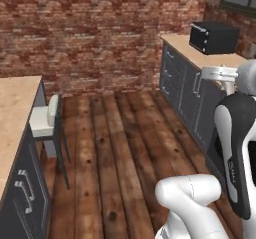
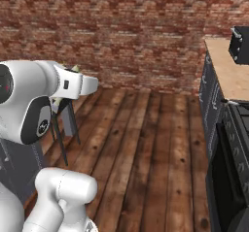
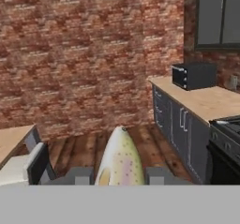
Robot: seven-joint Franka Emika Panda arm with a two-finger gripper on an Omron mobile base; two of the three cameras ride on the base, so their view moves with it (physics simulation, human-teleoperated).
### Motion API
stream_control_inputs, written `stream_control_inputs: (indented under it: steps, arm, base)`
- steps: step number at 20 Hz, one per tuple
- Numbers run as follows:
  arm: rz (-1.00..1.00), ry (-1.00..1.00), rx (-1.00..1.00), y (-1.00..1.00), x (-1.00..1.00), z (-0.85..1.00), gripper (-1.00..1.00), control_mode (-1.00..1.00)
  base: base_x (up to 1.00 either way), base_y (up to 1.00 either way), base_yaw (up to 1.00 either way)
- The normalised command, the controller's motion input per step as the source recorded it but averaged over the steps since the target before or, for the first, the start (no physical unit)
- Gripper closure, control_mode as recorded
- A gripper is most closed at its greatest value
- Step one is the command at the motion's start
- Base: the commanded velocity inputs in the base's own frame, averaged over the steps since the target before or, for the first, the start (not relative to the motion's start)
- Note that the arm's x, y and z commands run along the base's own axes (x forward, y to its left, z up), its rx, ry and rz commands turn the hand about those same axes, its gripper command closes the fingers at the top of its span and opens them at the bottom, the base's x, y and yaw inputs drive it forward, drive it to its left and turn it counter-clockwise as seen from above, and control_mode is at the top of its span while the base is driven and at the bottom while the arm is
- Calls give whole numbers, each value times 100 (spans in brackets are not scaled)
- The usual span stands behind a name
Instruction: Retrieve the fish from the fridge and place it on the saucepan with marinade on the stove.
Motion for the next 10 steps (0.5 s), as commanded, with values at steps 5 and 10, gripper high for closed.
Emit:
stream_control_inputs:
  steps: [5, 10]
  arm:
    - [0, 0, 0, 0, 0, 0, 100, 100]
    - [0, 0, 0, 0, 0, 0, 100, 100]
  base:
    - [100, -1, 0]
    - [100, -11, -28]
